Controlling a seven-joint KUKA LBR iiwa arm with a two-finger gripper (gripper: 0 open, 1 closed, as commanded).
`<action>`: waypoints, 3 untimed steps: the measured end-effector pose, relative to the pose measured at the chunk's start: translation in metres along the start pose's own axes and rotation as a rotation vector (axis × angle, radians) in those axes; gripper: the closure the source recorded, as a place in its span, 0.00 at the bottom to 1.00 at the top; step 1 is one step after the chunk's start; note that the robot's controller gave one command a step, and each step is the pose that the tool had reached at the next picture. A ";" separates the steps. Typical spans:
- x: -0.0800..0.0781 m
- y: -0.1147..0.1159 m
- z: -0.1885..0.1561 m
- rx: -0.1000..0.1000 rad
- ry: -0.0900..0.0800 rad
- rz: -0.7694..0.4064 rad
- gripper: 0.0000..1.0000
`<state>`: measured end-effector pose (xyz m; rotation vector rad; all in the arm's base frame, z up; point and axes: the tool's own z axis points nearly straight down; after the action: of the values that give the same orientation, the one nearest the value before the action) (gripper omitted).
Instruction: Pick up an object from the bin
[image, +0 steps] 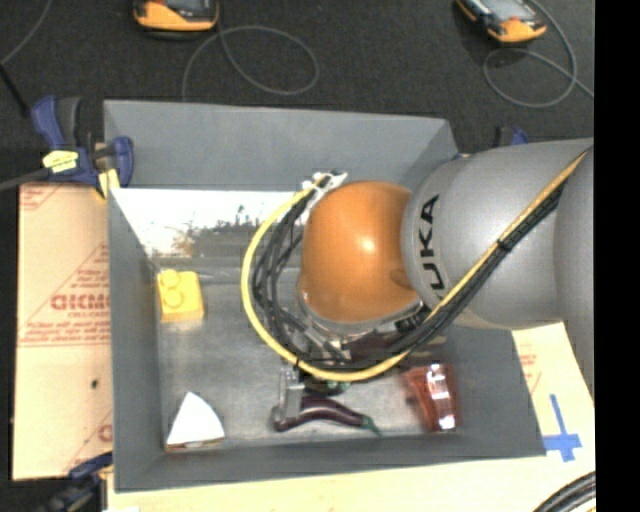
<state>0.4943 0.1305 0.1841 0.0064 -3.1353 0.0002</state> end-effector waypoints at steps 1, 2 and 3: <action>-0.002 -0.001 -0.004 -0.001 -0.008 0.004 0.00; 0.009 -0.035 0.031 -0.001 -0.008 -0.025 0.00; -0.020 -0.052 0.069 -0.001 -0.010 0.032 0.00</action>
Offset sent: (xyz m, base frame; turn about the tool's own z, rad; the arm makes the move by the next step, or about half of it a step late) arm -0.0174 -0.0568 -0.0517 -0.0334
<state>0.5137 0.0782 0.1153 -0.0442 -3.1448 -0.0020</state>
